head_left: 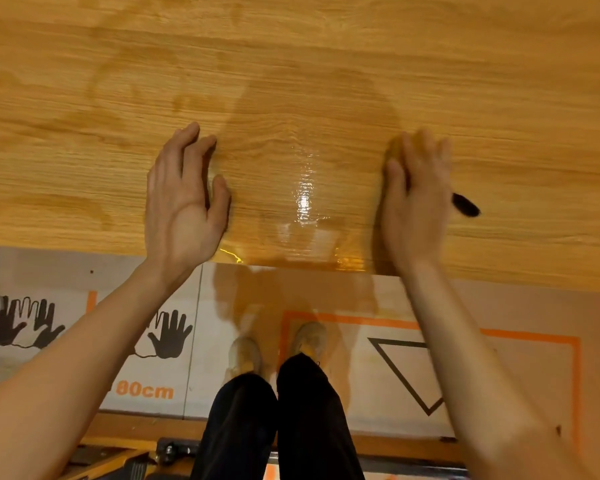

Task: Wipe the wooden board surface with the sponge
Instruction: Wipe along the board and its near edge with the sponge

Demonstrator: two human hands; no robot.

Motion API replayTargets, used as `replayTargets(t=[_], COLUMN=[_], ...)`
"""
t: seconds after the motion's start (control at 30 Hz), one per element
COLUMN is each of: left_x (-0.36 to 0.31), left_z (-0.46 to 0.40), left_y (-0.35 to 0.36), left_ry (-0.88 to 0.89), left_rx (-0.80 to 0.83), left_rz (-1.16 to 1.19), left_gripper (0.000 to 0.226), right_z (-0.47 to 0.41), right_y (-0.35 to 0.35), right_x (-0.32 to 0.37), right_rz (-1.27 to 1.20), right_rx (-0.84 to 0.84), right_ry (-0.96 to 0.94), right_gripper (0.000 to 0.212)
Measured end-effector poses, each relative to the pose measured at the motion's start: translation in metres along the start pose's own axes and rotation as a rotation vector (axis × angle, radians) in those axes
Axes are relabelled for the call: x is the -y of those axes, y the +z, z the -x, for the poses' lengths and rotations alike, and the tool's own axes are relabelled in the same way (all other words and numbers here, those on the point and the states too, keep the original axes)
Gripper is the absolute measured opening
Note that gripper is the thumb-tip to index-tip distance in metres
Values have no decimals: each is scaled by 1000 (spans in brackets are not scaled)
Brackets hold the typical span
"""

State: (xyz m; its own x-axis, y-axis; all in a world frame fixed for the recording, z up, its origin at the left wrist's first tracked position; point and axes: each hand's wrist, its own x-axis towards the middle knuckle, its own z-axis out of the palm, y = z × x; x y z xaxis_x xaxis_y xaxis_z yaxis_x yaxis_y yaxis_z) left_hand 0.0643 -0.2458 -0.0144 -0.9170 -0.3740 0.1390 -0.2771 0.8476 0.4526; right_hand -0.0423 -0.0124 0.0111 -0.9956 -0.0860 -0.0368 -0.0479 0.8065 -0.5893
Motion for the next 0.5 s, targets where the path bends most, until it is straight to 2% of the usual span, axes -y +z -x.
replayTargets(t=[0.1,0.17,0.23,0.3,0.37,0.5], left_x=[2,3,2,0,0,2], left_z=[1,2,2,1,-1,1], left_y=[0,0,0,0,-1,-1], left_ry=[19,31,31,8,-13,5], left_rx=[-2,-5,-7,2,14,37], left_rz=[0,2,-4,8,21,-12], left_gripper=[47,46,45,45,45,47], right_z=[51,95,117,109,72,4], right_y=[26,26,19,17,20,33], right_x=[21,13,3,2,10,34], right_rz=[7,61,-19,13,59,24], right_rx=[109,147,132,129,143,11], right_ry=[-241,-296,-262,-283,-290,-123], right_gripper=[38,40,40,37,39,40])
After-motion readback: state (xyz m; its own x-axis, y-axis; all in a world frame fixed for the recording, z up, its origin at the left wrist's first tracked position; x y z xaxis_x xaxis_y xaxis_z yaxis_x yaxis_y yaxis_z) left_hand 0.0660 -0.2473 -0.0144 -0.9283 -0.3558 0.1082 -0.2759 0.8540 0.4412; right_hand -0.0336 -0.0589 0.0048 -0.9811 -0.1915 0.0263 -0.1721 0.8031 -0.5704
